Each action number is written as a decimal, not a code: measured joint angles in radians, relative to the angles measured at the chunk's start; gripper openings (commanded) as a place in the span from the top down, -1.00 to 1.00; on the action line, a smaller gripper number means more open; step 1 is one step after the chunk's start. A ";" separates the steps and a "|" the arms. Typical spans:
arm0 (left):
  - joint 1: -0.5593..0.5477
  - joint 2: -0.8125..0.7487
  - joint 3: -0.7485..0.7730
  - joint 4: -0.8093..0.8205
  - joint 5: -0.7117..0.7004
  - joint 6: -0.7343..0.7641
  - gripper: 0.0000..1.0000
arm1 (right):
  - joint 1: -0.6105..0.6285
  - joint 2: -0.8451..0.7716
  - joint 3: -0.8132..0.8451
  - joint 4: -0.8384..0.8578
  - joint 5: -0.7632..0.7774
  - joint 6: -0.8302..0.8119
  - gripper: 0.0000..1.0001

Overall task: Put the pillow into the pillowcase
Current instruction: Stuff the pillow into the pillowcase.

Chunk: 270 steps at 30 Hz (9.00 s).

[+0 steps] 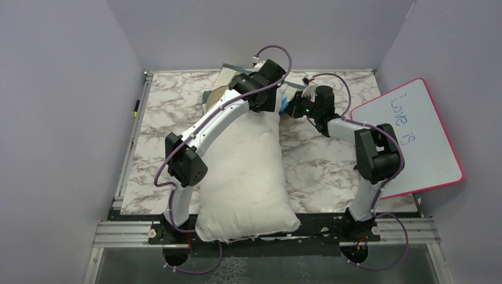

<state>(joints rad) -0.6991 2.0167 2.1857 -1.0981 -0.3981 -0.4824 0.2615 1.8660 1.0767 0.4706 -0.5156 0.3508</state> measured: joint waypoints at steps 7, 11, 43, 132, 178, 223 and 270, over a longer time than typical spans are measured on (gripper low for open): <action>-0.003 0.159 -0.026 -0.045 -0.137 -0.031 0.65 | -0.006 -0.014 -0.001 -0.071 0.077 0.034 0.99; 0.026 0.256 -0.017 0.002 -0.137 0.061 1.00 | -0.011 -0.048 -0.034 -0.107 0.153 0.069 0.99; 0.096 -0.057 -0.460 0.474 0.198 0.401 1.00 | -0.063 -0.084 0.135 -0.267 0.155 -0.335 0.10; 0.037 0.279 -0.101 0.378 -0.037 0.284 0.90 | -0.116 -0.011 0.001 -0.053 -0.390 0.002 0.99; 0.064 -0.058 -0.576 0.877 0.300 0.935 0.37 | -0.039 -0.014 0.305 -0.340 -0.229 -0.056 0.99; 0.222 0.260 -0.105 0.775 0.429 0.439 1.00 | 0.028 0.113 0.087 0.130 0.333 0.100 0.22; 0.171 0.293 -0.102 0.866 0.264 0.198 1.00 | 0.045 0.027 0.034 0.181 -0.070 -0.124 0.99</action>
<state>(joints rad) -0.5285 2.3093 2.0838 -0.2325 -0.1337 -0.2840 0.3069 1.8931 1.1110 0.6514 -0.5854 0.2264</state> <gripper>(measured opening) 0.038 0.012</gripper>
